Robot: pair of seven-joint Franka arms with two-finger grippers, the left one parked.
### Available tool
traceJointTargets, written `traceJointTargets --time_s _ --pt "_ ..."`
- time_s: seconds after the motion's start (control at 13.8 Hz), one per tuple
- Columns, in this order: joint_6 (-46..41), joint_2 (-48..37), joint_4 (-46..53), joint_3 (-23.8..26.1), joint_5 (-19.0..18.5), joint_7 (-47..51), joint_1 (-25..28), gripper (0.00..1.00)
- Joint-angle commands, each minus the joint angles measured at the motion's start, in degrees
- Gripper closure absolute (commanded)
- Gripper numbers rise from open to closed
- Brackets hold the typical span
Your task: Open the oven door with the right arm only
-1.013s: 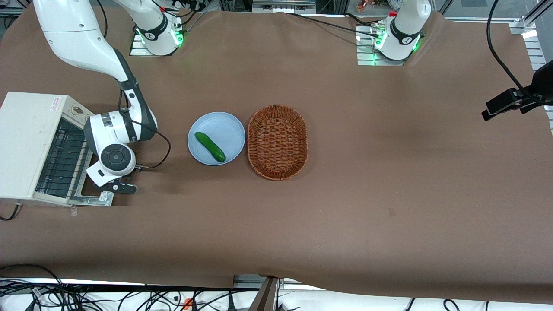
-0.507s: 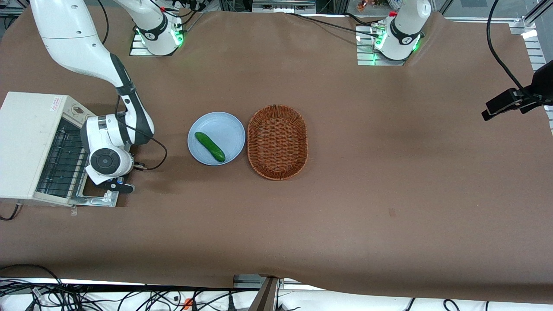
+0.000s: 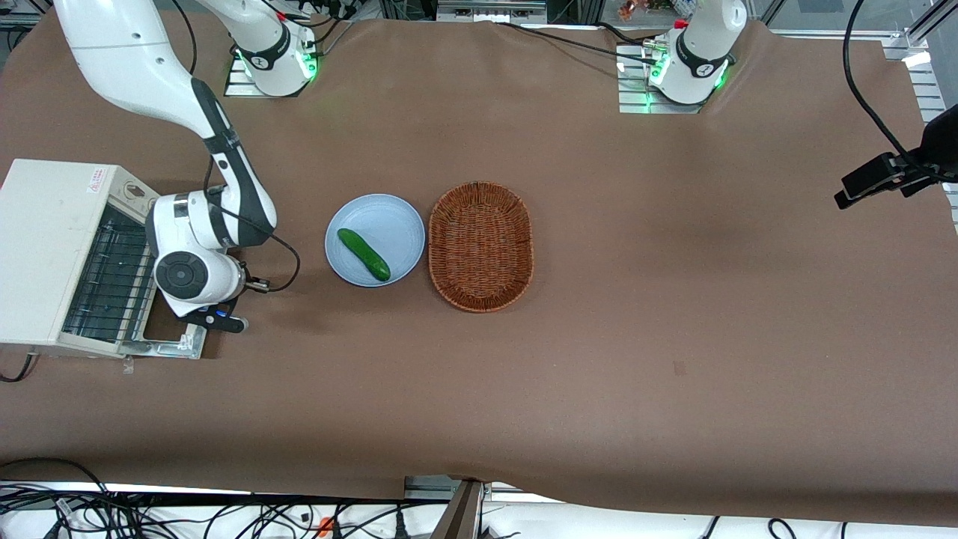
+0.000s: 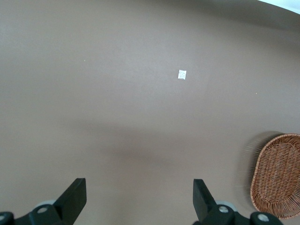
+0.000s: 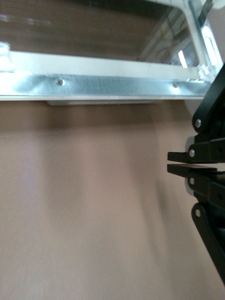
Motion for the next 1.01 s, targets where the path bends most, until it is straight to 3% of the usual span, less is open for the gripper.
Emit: traceJointTargets --time_s 0.0,0.07,0.22,0.58,0.8,0.94 --pt "-3.7 -5.6 1.6 0.2 3.5 -7.2 -1.0 0.08" --pt "-5.1 -8.1 1.9 0.0 6.0 -9.4 -1.1 0.0" --pt "-12.0 -13.7 2.6 -0.2 10.0 -14.3 -1.1 0.0" --pt "-38.6 -22.1 14.7 -5.5 11.8 -29.1 -1.1 0.0" --pt "-41.9 -23.9 21.1 -6.0 12.2 -31.8 -2.4 0.0" --pt "-41.0 -27.8 16.2 -4.1 13.4 -31.4 -5.1 0.0"
